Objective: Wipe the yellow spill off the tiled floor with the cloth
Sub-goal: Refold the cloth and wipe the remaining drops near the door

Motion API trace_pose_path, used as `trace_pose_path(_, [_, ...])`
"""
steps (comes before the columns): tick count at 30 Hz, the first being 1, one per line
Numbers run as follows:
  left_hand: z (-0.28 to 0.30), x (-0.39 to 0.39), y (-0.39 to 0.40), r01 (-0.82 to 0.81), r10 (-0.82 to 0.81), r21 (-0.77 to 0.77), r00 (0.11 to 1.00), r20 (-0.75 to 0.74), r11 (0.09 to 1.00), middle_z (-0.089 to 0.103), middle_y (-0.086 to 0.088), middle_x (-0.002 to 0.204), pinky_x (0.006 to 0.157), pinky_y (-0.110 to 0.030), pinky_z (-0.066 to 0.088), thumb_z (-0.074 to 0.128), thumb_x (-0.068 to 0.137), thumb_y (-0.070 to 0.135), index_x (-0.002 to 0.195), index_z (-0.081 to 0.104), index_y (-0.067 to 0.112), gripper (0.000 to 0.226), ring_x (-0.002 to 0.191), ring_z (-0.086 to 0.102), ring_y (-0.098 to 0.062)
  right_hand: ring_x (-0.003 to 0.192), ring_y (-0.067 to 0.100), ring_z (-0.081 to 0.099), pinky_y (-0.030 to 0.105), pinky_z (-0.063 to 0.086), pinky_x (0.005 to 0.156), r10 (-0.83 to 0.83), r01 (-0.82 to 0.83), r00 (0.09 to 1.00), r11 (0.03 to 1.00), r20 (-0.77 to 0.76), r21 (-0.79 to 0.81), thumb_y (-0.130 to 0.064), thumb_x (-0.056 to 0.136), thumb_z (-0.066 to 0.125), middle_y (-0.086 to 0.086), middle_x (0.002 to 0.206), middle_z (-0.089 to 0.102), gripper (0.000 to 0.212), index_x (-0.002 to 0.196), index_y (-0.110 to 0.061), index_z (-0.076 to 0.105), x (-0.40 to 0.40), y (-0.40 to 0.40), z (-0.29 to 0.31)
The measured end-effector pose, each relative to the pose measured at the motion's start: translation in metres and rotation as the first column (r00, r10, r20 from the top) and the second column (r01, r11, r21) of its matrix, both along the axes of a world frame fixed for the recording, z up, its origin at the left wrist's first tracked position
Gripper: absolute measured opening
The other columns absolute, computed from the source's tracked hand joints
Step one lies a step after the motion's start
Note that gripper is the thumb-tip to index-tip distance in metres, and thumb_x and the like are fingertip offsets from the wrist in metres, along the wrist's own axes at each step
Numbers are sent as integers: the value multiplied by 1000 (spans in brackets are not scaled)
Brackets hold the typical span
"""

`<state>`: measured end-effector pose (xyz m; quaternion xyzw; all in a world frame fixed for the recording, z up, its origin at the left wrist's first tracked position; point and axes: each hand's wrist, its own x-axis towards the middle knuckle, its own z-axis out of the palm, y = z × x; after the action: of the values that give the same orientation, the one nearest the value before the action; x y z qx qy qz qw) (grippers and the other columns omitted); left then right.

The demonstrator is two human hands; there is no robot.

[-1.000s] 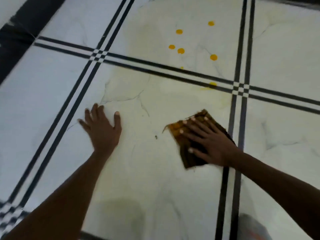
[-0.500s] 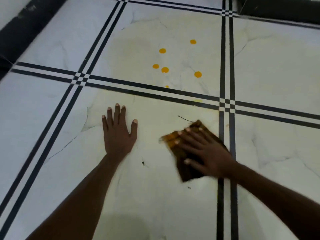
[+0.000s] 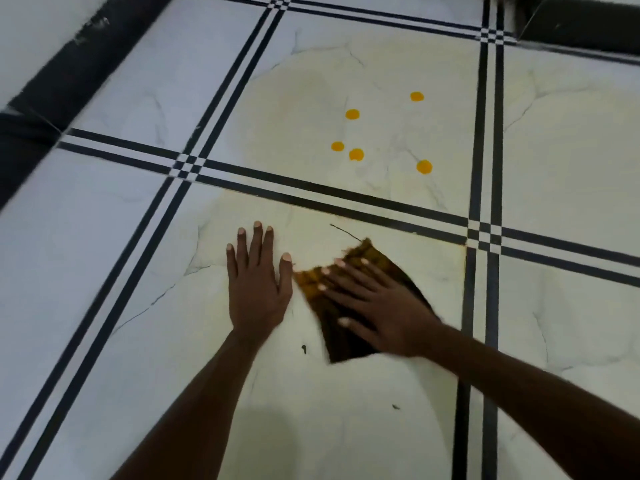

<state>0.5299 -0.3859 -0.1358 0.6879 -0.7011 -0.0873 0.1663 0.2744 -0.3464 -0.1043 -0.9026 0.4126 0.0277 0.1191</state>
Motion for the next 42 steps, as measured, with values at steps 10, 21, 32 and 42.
trace_pose_path(10, [-1,-2,-5,-21,21,-12,999,-41,1000,22,-3,172,131,-50,9,24,106,53,161,30,16,67,162,7,-22,161,34,18,58,9,129,-386,394,918,914,91,-94,-49,102,12,8,172,29,70,163,-22,34,87,-154,-12])
trace_pose_path(21, [4,-7,-3,-62,64,18,991,-119,998,26,-2,171,132,-47,9,27,105,55,160,33,17,68,161,14,-18,164,24,3,55,5,131,-159,159,987,982,2,-100,-53,110,24,-2,176,10,61,166,-31,19,-48,-96,-11])
trace_pose_path(32, [9,-9,-5,-120,118,-5,986,-117,993,43,-5,162,129,-47,22,29,103,61,150,49,15,68,153,34,-24,159,27,26,45,18,131,-252,189,902,961,351,203,-39,110,33,7,168,36,54,161,-20,39,2,-116,10])
trace_pose_path(42, [66,-126,-103,-96,222,339,907,-357,936,48,-23,146,113,-46,43,74,92,27,151,31,-2,78,137,47,-38,137,29,50,50,27,113,-548,535,837,812,-12,234,-30,97,68,5,142,59,61,153,-26,45,-34,-160,41])
